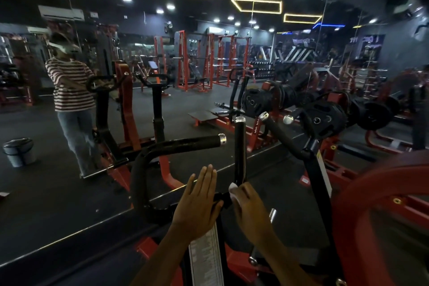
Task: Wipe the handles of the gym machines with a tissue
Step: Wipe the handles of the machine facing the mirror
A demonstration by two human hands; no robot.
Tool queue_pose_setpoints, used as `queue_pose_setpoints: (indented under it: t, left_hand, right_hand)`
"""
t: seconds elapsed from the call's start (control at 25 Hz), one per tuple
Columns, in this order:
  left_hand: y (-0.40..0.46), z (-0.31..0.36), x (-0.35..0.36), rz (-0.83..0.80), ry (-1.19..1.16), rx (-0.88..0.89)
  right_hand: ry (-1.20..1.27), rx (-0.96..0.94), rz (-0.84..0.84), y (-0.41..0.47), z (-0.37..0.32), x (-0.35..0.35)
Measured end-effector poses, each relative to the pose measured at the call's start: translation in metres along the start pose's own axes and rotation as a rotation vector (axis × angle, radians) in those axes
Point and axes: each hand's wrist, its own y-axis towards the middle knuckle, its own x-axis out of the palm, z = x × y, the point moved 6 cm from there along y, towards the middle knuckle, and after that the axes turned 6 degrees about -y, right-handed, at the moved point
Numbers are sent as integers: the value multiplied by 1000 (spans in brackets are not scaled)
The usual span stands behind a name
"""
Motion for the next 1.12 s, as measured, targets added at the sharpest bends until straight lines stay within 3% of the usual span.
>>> queue_pose_setpoints:
  t: [0.28,0.6,1.12]
  left_hand:
    - [-1,0,1,8,3,1]
    - [-1,-2,3,1,-2,-16]
    - [-1,-1,6,21,-15,-24]
  right_hand:
    - [-45,-46,185,47,8,-21]
    - [-225,-83,207,119,-4,-36]
    - [-298,-55,299,193,7,-57]
